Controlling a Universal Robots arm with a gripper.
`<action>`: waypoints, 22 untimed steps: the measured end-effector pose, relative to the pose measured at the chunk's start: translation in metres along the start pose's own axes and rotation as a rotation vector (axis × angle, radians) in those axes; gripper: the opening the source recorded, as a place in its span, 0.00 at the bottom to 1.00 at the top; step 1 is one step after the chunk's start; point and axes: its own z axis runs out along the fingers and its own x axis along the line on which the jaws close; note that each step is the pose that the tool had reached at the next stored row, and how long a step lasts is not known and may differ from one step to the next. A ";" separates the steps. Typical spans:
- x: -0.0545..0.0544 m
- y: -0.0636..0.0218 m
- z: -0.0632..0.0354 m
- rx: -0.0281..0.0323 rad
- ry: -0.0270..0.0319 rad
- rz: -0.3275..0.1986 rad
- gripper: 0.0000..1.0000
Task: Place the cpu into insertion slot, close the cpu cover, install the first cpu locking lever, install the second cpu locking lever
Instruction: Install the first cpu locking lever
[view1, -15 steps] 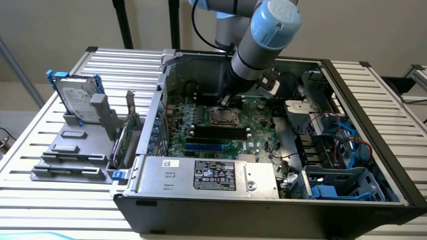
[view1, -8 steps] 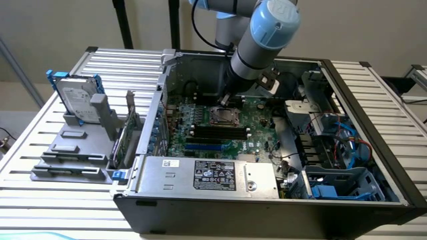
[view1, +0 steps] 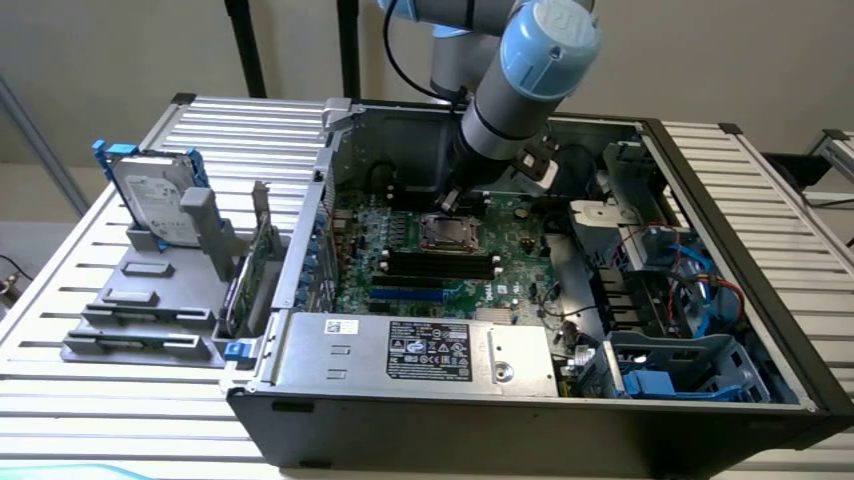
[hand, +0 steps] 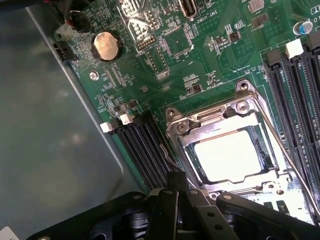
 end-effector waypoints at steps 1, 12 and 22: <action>0.000 0.0007 0.0005 0.0000 0.0000 0.000 0.11; 0.001 0.0049 0.0034 -0.0001 -0.0001 0.000 0.11; -0.001 0.0021 0.0043 0.0002 0.0001 0.000 0.11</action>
